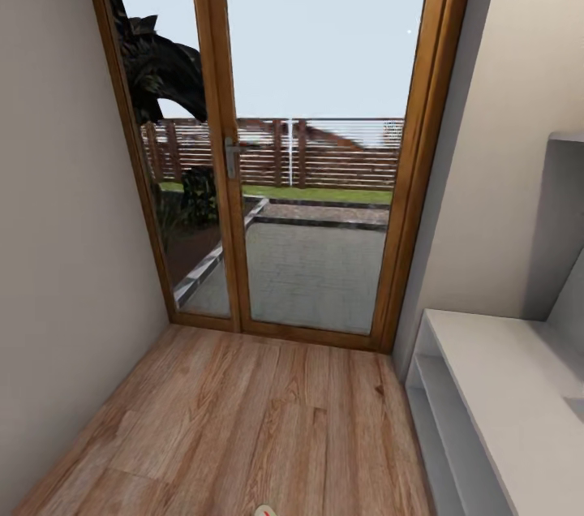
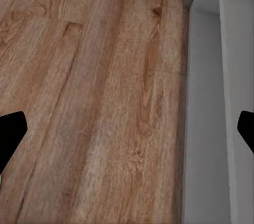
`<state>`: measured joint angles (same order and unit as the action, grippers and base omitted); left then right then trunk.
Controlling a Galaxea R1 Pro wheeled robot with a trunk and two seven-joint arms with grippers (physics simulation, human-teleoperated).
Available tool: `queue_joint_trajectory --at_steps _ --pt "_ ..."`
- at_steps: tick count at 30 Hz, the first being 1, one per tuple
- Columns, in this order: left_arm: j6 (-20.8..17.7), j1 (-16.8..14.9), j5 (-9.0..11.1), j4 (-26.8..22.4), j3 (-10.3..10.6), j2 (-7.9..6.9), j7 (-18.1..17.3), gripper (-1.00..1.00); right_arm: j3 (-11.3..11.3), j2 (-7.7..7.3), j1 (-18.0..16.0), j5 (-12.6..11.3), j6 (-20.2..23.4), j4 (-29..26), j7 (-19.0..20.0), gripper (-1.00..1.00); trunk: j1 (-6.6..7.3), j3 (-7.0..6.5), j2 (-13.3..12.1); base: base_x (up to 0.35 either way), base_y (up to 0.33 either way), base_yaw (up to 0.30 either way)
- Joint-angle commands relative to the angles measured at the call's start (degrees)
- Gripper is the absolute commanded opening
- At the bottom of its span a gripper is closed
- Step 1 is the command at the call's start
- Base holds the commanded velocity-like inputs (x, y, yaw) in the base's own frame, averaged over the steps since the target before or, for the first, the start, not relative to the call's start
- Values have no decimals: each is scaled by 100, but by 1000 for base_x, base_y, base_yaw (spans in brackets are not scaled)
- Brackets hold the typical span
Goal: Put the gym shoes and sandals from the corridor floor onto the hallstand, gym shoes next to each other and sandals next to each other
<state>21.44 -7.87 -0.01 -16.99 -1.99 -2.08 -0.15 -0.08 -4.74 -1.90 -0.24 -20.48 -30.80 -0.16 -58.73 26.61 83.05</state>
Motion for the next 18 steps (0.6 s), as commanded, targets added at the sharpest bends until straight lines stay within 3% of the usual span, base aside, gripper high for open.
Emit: queue_joint_trajectory --at_steps 1,13,18 --pt "18 -4 -2 4 -12 1 -2 100 0 0 -3 -2 -17 3 -2 100 0 6 3 0 -2 0" --pt "18 -4 -8 3 -18 -6 -3 100 0 0 -3 -2 -17 3 -2 100 0 9 3 0 0 -2" --pt "18 -4 -8 3 -24 -8 -3 100 0 0 -3 -2 -17 3 -2 100 0 35 3 0 0 -108"
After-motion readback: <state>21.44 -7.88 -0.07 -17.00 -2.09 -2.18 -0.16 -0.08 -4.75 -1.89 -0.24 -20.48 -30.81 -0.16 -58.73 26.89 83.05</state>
